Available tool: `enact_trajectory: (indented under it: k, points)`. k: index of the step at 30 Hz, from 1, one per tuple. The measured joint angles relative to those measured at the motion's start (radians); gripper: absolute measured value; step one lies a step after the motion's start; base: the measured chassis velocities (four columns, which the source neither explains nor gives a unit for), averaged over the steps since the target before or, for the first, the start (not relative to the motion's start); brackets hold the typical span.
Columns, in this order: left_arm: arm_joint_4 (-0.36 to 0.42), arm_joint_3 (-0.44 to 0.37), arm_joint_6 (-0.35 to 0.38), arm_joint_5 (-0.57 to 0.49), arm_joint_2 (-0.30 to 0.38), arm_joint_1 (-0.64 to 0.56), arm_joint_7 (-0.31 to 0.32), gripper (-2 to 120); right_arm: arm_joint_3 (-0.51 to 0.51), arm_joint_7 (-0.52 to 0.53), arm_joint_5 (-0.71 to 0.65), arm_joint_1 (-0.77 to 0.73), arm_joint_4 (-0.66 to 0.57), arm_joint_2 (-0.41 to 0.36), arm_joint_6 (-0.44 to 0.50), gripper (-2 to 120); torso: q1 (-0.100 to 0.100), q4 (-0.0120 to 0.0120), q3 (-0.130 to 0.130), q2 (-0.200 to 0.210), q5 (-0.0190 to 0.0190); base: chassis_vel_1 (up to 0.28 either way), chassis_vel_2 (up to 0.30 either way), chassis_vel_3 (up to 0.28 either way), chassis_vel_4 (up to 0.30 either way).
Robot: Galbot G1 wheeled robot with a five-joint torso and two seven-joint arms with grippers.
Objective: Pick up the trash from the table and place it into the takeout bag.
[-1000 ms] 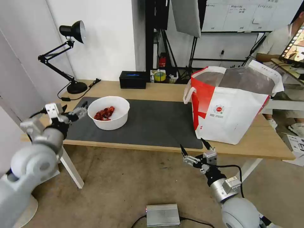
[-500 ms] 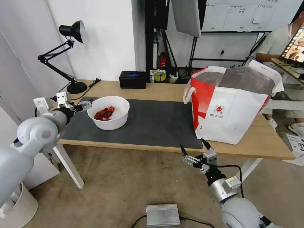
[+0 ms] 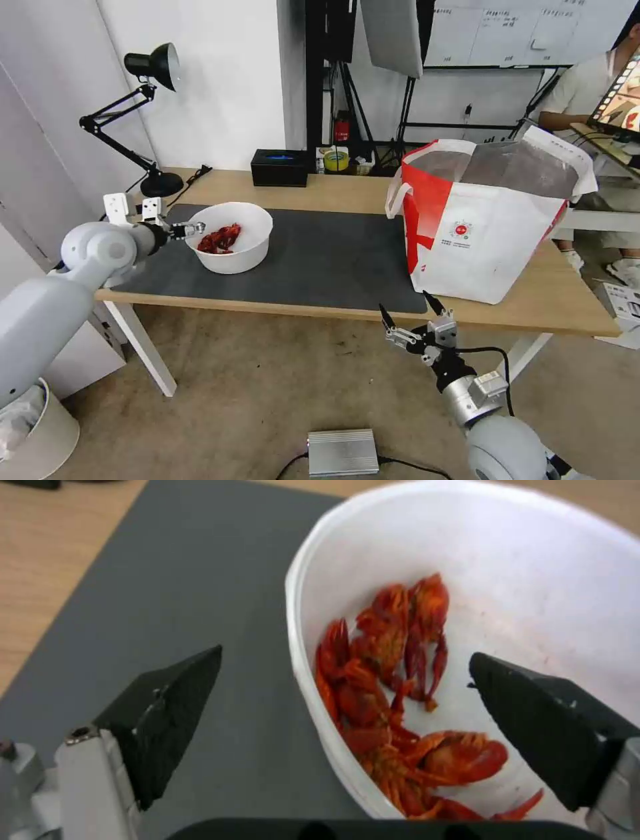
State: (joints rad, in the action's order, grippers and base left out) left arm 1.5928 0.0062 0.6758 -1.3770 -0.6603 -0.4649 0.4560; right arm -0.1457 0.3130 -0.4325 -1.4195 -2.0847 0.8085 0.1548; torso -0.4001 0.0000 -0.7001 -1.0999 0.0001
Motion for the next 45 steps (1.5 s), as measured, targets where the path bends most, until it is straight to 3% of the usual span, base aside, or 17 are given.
enact_trajectory:
  k: [13, 18, 25, 45]
  points:
    - [-0.087, 0.059, 0.043, -0.082, -0.056, 0.081, 0.083, 100, 0.000, 0.000, 0.000, 0.000, 0.000, 0.000, 0.000, 100, 0.000, 0.0000, 0.000, 0.000, 0.0000, 0.000, 0.000, 0.000, 0.000]
    - [-0.116, 0.079, 0.062, -0.120, -0.069, 0.111, 0.144, 98, 0.000, 0.000, 0.000, 0.000, 0.000, 0.000, 0.000, 100, 0.000, 0.0000, 0.000, 0.000, 0.0000, 0.000, 0.000, 0.000, 0.000]
    - [-0.142, 0.103, 0.063, -0.142, -0.073, 0.130, 0.198, 74, 0.000, 0.000, 0.000, 0.000, 0.000, 0.000, 0.000, 100, 0.000, 0.0000, 0.000, 0.000, -0.0001, 0.000, 0.000, 0.000, 0.000]
    - [-0.128, 0.146, 0.061, -0.188, -0.061, 0.147, 0.186, 4, 0.000, 0.000, 0.000, 0.000, 0.000, 0.000, 0.000, 100, 0.000, 0.0000, 0.000, 0.000, 0.0000, 0.000, 0.000, 0.000, 0.000]
